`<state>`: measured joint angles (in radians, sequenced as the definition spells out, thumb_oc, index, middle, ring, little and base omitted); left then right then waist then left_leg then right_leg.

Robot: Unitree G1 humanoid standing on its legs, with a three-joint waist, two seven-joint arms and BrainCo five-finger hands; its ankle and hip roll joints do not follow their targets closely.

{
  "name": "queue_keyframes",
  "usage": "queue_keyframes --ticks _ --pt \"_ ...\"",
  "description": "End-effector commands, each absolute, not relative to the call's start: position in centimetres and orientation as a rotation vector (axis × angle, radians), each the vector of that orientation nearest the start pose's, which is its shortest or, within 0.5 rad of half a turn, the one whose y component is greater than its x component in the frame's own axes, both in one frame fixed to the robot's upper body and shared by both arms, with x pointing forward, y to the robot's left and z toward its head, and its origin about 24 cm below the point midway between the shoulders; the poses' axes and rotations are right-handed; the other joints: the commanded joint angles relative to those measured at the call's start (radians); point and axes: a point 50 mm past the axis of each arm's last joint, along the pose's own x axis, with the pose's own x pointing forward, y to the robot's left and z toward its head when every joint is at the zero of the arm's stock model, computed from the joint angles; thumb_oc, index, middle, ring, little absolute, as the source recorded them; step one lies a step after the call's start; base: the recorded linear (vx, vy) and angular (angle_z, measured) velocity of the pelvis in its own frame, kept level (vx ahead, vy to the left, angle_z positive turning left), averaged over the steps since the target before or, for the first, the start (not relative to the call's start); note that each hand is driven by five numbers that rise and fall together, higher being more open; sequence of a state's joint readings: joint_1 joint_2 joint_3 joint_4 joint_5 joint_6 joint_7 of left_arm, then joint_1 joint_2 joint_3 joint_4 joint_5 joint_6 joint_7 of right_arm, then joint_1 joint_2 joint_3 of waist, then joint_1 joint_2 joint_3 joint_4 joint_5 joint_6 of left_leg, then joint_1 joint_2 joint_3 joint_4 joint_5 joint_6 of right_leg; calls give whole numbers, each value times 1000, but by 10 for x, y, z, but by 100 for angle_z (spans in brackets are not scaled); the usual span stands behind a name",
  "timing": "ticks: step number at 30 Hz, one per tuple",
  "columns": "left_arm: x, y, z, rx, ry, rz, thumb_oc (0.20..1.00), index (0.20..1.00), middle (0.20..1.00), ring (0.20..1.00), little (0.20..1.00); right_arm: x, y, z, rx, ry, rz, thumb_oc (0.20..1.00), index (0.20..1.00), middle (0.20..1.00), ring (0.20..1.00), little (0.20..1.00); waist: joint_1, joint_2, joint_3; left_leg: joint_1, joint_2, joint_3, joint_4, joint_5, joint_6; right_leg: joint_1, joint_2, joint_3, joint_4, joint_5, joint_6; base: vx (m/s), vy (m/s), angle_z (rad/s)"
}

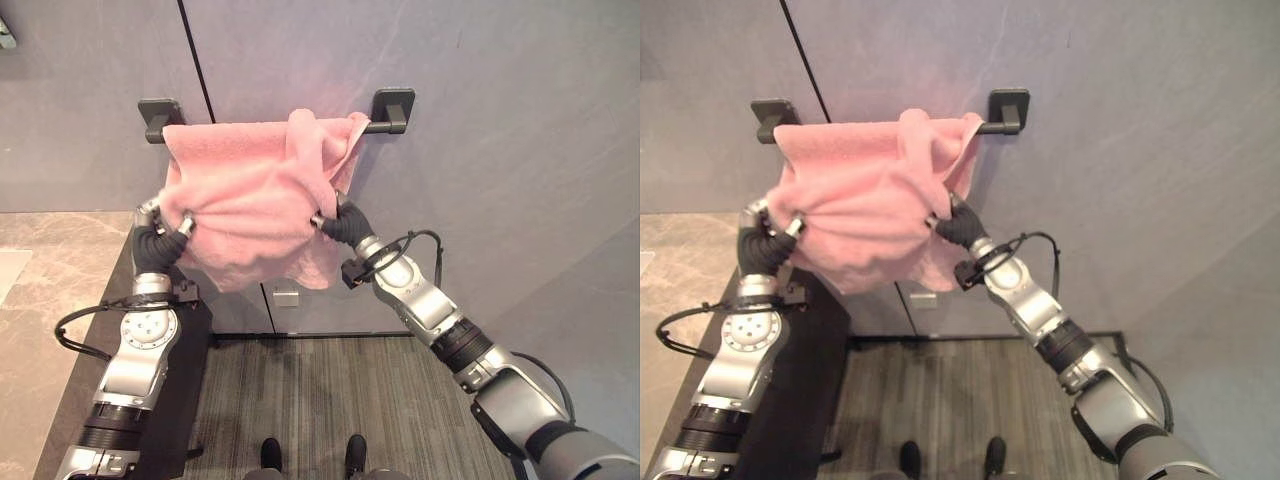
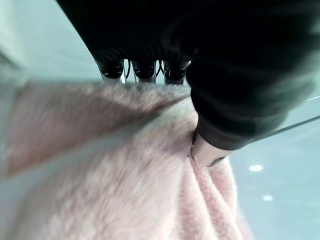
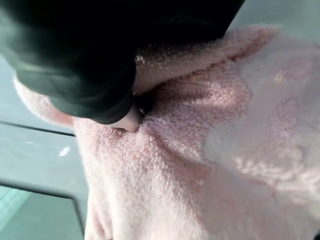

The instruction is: Put brush and paste in cup on sink, flatten towel.

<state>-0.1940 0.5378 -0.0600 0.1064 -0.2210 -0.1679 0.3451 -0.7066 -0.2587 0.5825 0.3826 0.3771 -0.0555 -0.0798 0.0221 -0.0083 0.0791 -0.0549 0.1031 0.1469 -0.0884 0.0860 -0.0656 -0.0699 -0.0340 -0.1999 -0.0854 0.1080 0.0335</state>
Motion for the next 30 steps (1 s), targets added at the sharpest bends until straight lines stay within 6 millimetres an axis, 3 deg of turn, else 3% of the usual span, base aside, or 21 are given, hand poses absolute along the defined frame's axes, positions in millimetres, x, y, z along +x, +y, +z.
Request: queue_keyframes --ticks 1,5,9,13,14,18,25,27,29,30 --pt "293 256 100 319 -200 324 1000 1000 1000 1000 1000 342 -38 120 -176 -167 501 1000 1000 1000 1000 1000 8 -47 -47 20 38 -1 1 -25 -36 35 -108 41 -2 -31 108 0 0 0" --pt "291 259 82 344 -110 323 1000 1000 1000 1000 1000 342 -44 101 -207 -97 471 1000 1000 1000 1000 1000 5 -42 -50 26 39 1 1 -26 -37 41 -108 42 -2 -33 108 0 0 0" --pt "270 270 3 409 243 322 1000 1000 1000 1000 1000 329 -67 46 -276 78 434 1000 1000 1000 1000 1000 -14 -24 -65 50 37 9 1 -30 -36 61 -108 46 -2 -39 107 0 0 0" --pt "248 268 -32 381 388 318 1000 1000 1000 1000 1000 319 -93 13 -281 203 363 1000 1000 1000 1000 1000 -22 -14 -73 67 36 13 1 -35 -34 76 -109 49 -2 -45 107 0 0 0" --pt "237 266 -44 362 439 317 1000 1000 1000 1000 1000 313 -109 0 -289 252 311 1000 1000 1000 1000 1000 -26 -10 -77 77 36 13 1 -37 -33 81 -109 49 -2 -47 107 0 0 0" --pt "226 262 -58 327 498 316 1000 1000 1000 1000 1000 308 -128 -10 -272 296 244 1000 1000 1000 1000 1000 -32 -5 -82 88 35 17 1 -39 -31 89 -108 53 -2 -48 107 -2 -2 -3" --pt "198 251 -91 300 667 279 1000 1000 1000 1000 1000 276 -172 -53 -344 471 128 1000 1000 1000 1000 1000 -50 2 -89 103 39 17 1 -41 -31 105 -106 53 -2 -55 106 -3 0 -7" --pt "186 247 -104 291 738 260 1000 1000 1000 1000 1000 259 -190 -73 -436 569 107 1000 1000 1000 1000 1000 -55 3 -88 107 39 17 1 -41 -31 111 -106 52 -2 -55 106 0 0 0" --pt "165 242 -127 320 894 212 1000 1000 1000 1000 1000 223 -208 -108 -485 794 93 1000 1000 1000 1000 1000 -58 3 -90 110 38 10 1 -41 -32 113 -104 48 0 -56 104 0 0 0" --pt "166 242 -127 320 893 212 1000 1000 1000 1000 1000 224 -208 -108 -485 793 93 1000 1000 1000 1000 1000 -59 3 -88 110 38 9 1 -42 -32 114 -104 48 0 -57 104 0 0 0"
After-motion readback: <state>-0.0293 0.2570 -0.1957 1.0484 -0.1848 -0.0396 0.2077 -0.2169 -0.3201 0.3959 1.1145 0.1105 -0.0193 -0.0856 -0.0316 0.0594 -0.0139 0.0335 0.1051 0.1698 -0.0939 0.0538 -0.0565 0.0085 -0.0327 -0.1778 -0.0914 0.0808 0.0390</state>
